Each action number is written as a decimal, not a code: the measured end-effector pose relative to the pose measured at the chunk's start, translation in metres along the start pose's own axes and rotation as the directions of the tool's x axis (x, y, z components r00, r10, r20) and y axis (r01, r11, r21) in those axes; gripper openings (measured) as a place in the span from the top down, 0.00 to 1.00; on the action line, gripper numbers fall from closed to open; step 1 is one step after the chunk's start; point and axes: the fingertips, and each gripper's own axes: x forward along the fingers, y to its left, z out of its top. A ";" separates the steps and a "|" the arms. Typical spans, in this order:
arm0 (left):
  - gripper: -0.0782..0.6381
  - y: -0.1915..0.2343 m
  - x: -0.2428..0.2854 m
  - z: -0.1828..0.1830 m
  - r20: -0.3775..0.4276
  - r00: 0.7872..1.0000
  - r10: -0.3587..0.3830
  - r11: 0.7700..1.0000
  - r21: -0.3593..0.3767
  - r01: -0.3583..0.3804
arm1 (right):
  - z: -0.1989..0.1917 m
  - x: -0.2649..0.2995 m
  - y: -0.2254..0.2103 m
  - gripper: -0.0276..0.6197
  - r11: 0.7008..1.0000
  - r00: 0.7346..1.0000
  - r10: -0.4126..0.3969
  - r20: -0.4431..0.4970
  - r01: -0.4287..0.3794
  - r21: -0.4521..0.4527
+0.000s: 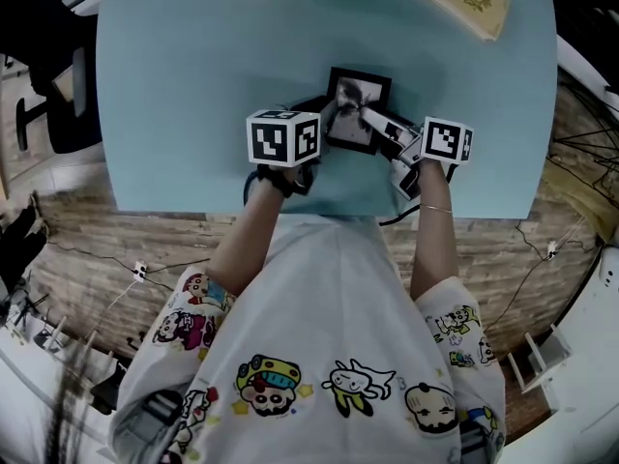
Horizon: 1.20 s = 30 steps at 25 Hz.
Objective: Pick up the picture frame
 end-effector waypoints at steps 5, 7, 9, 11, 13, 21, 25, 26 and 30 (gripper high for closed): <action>0.79 0.000 0.001 0.000 -0.006 1.000 -0.014 1.000 -0.015 0.014 | 0.003 0.008 0.003 0.75 1.000 1.000 0.014 0.002 -0.014 0.004; 0.79 0.001 0.000 0.000 -0.007 1.000 -0.018 1.000 -0.018 0.017 | 0.003 0.010 0.003 0.77 1.000 1.000 0.016 0.003 -0.016 0.004; 0.79 0.001 0.000 0.000 -0.008 1.000 -0.019 1.000 -0.019 0.019 | 0.003 0.013 0.004 0.80 1.000 1.000 0.016 0.002 -0.016 0.008; 0.79 0.001 -0.001 0.001 -0.006 1.000 -0.021 1.000 -0.022 0.021 | 0.003 0.015 0.003 0.83 1.000 1.000 0.018 -0.001 -0.018 0.014; 0.79 0.001 -0.001 0.001 -0.005 1.000 -0.020 1.000 -0.024 0.020 | 0.002 0.015 0.003 0.87 0.999 1.000 0.031 -0.003 -0.031 0.025; 0.79 0.000 0.000 0.000 0.000 1.000 -0.014 1.000 -0.018 0.014 | 0.002 0.014 0.005 0.92 0.992 0.995 0.100 0.030 -0.102 0.068; 0.79 0.001 -0.001 0.002 0.014 1.000 -0.025 0.999 -0.031 0.025 | 0.004 0.017 0.016 0.92 0.987 0.988 0.148 0.036 -0.149 0.051; 0.79 0.001 -0.002 0.002 0.019 0.999 -0.030 0.999 -0.037 0.031 | 0.005 0.016 0.017 0.92 0.988 0.989 0.143 0.036 -0.145 0.050; 0.79 0.000 -0.005 0.005 0.045 0.998 -0.050 0.997 -0.048 0.053 | 0.004 0.014 0.014 0.92 0.995 0.995 0.094 0.029 -0.095 0.039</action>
